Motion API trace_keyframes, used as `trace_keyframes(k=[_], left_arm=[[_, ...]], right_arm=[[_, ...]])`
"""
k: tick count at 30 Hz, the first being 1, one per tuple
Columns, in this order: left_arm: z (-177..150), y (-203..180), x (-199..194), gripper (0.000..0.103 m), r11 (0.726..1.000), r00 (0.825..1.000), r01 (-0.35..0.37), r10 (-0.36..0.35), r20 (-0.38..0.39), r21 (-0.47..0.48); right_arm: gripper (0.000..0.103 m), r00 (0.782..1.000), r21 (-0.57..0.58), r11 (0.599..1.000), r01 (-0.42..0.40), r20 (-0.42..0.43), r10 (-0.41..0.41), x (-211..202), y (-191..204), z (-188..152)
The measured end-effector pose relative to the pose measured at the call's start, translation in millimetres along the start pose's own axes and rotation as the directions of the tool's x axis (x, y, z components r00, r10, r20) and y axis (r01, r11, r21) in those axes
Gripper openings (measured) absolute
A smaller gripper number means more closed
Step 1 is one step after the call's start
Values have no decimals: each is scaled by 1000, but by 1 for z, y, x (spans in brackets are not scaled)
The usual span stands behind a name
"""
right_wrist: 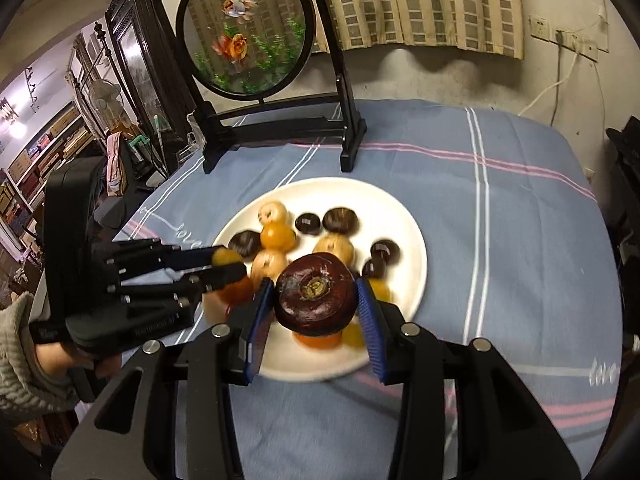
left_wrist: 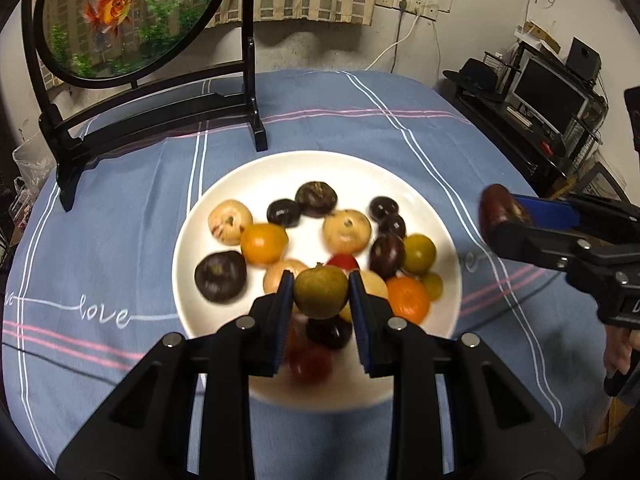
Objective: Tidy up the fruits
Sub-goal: 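Place both fruits on the white plate and open both tools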
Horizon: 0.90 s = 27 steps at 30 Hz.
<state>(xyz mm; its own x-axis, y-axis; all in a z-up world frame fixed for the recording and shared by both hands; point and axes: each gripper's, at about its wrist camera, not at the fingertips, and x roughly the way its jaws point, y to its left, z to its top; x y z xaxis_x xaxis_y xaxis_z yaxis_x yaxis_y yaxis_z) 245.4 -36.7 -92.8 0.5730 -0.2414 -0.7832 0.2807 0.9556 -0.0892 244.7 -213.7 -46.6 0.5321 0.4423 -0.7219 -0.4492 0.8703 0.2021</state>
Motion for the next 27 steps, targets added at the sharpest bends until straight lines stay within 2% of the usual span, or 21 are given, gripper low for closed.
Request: trace_keyframes(k=[5, 14, 24, 27], left_arm=[[16, 9, 23, 28, 1000, 1000, -3, 3, -13, -11], [31, 17, 53, 28, 1000, 999, -6, 6, -31, -19], [33, 16, 70, 28, 1000, 998, -2, 0, -56, -25], [33, 16, 69, 34, 999, 998, 0, -2, -57, -32]], right_arm=[[42, 1000, -1, 1000, -20, -18, 20, 35, -8, 22], [42, 998, 22, 999, -37, -58, 38, 79, -23, 36], [44, 994, 64, 997, -53, -89, 58, 96, -34, 32], [47, 996, 82, 995, -49, -76, 55, 93, -36, 32]])
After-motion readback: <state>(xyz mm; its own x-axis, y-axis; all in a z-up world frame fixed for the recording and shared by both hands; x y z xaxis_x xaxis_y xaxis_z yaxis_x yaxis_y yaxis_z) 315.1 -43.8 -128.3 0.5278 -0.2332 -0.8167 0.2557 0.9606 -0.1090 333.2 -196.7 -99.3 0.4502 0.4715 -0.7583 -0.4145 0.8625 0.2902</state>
